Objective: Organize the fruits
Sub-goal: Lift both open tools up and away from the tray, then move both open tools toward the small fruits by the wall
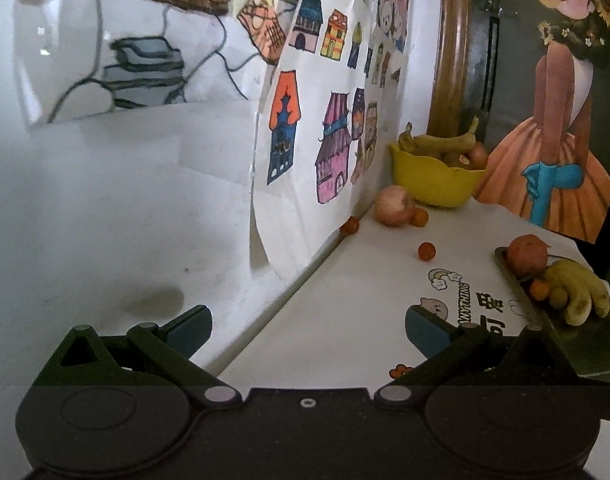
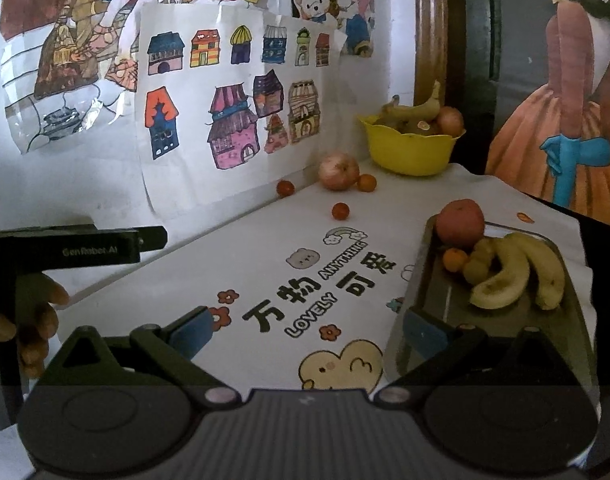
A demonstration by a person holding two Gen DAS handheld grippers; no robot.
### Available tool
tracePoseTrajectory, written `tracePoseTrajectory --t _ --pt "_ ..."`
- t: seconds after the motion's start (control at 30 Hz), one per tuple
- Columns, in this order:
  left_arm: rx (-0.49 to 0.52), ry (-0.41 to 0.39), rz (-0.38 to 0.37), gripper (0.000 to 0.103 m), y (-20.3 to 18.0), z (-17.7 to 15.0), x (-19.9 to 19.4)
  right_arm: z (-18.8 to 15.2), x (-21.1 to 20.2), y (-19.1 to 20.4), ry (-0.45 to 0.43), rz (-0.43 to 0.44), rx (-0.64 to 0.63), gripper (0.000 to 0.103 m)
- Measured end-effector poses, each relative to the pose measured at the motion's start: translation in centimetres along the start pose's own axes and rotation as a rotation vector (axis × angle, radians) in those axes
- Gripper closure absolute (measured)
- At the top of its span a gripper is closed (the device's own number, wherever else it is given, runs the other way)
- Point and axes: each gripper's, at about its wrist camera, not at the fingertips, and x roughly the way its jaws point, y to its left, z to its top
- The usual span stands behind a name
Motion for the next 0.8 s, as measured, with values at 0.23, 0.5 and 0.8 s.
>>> tracePoseTrajectory --t 0.23,0.5,0.8 --pt "0.032 0.028 -0.002 0.001 -1.7 0.7 2.5 1.1 2.0 -1.6 0.008 0.001 -0.041 0.000" --pt "0.066 0.040 -0.001 0.001 -4.2 2.2 6.1 4.1 4.3 -4.4 -0.007 -0.003 -0.117 0.000" --pt "0.126 0.058 -0.046 0.001 -8.1 4.3 11.3 7.9 8.0 -8.3 -0.072 0.026 -0.162 0.000"
